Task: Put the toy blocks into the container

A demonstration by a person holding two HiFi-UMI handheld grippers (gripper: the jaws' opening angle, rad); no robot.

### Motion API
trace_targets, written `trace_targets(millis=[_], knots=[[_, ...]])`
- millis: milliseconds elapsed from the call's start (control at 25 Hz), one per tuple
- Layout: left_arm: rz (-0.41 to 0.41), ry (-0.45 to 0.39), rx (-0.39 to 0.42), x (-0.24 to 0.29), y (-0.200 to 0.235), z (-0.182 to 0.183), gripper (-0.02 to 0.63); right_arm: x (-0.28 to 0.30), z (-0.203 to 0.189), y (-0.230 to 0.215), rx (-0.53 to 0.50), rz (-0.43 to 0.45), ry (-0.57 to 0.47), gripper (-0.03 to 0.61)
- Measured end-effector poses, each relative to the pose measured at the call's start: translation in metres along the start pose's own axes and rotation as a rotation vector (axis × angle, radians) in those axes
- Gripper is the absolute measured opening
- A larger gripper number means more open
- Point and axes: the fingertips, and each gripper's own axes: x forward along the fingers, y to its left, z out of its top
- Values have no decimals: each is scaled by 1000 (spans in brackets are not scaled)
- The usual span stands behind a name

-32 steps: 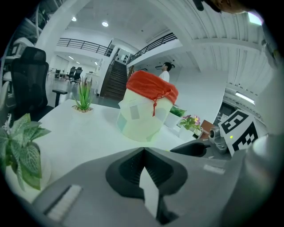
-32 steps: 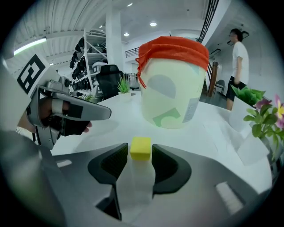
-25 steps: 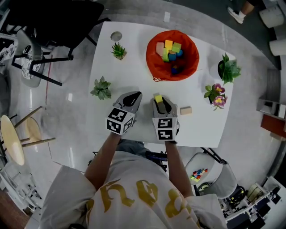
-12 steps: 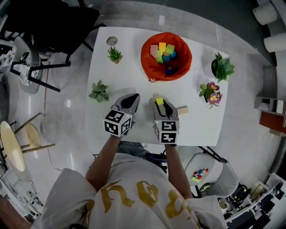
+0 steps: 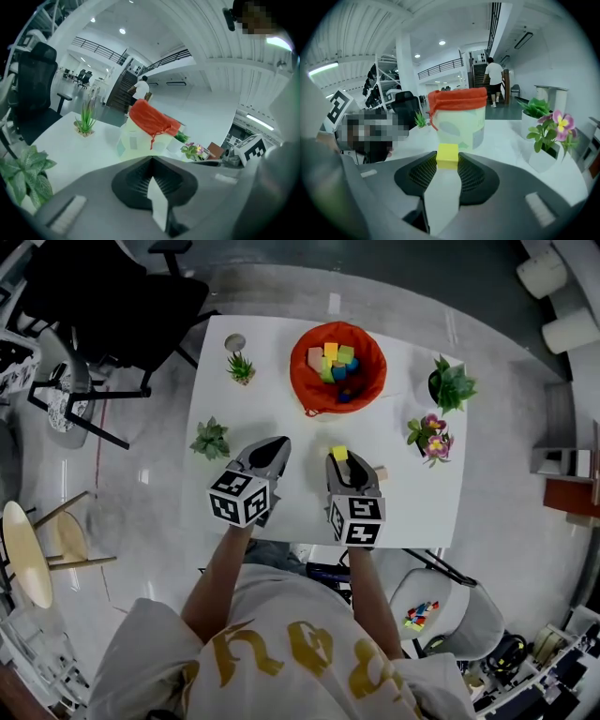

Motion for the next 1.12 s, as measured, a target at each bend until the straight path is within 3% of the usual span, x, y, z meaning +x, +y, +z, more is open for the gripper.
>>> trace_targets(millis=[480, 1120], knots=[[-10, -96, 107, -16, -24, 51, 0, -28, 48, -6, -38, -32, -105, 170], [-21, -145, 145, -23, -36, 83, 0, -47, 80, -13, -25, -48, -178, 170]])
